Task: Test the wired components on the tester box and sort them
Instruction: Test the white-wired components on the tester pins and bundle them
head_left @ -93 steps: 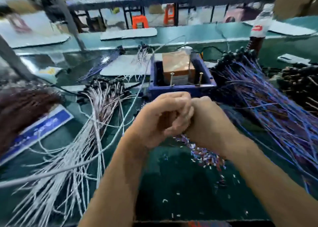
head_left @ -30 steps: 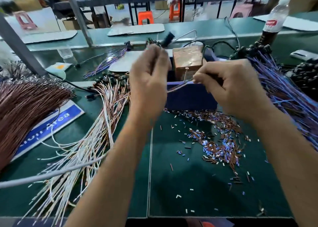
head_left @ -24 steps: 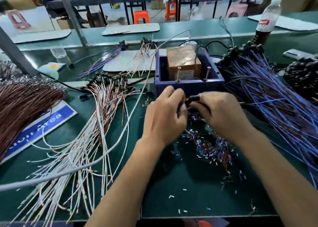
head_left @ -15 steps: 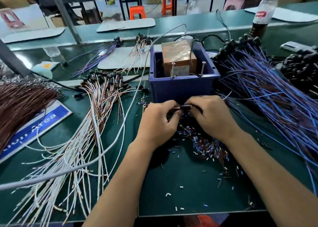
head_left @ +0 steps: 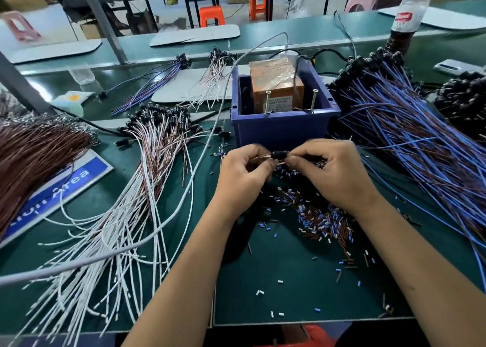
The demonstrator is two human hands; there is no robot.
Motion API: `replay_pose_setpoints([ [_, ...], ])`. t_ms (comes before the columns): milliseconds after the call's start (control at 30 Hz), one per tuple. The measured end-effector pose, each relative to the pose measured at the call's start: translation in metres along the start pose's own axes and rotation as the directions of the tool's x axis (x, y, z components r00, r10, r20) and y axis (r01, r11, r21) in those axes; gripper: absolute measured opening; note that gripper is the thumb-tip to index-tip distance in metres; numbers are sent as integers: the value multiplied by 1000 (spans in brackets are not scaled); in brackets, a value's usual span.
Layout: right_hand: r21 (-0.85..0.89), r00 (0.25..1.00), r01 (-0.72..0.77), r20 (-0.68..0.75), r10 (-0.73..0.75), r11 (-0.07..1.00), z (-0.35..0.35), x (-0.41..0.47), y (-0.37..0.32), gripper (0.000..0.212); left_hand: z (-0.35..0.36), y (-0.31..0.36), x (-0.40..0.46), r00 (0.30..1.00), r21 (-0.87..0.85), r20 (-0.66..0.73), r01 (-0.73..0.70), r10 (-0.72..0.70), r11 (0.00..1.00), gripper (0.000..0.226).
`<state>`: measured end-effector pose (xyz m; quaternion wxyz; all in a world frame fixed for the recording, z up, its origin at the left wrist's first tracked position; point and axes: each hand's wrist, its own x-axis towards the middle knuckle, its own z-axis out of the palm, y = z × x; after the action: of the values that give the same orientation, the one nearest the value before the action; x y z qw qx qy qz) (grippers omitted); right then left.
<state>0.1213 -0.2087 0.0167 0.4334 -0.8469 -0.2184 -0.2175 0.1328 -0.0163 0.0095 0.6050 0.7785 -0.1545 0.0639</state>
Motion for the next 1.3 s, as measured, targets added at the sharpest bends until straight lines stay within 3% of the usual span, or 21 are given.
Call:
replay_pose_setpoints([
  [300,-76,986,66,-149,-77,995,0,0,-1,3,7,2,2,998,-178,36,56,-51,982,26],
  [500,-49,928,-39,-372,18,998,-18,0,8,2,6,-1,0,997,-204,29,70,-66,976,25],
  [567,-163,915,15,-395,-79,986,-15,-3,6,8,8,0,-2,998,-198,22,54,-50,979,23],
  [633,-126,907,52,-410,-100,991,-9,-5,2,28,8,2,-1,997,-241,-12,70,-75,968,20],
  [700,48,944,22,-330,-5,999,-5,-7,-1,47,6,2,-1,994,-323,-40,83,-102,943,18],
  [767,220,978,-140,-125,170,966,-2,-7,-3,54,3,3,0,993,-401,-43,86,-112,912,16],
  [833,392,945,-313,41,324,865,4,-5,-4,59,3,4,0,994,-428,-15,93,-110,899,15],
  [900,591,905,-365,42,424,719,7,-2,-3,59,4,4,0,993,-417,29,115,-113,902,14],
  [1000,822,828,-287,-44,558,492,-6,3,1,50,4,5,-3,989,-400,82,144,-121,905,14],
  [1133,958,754,-149,-49,655,244,-26,6,8,43,1,6,-3,990,-436,77,138,-116,889,23],
  [1200,935,803,-203,-12,596,291,-26,5,7,45,0,7,-1,989,-506,92,148,-117,850,24],
  [1300,812,897,-371,187,401,451,-17,0,-1,46,-1,7,1,985,-607,124,171,-119,776,19],
])
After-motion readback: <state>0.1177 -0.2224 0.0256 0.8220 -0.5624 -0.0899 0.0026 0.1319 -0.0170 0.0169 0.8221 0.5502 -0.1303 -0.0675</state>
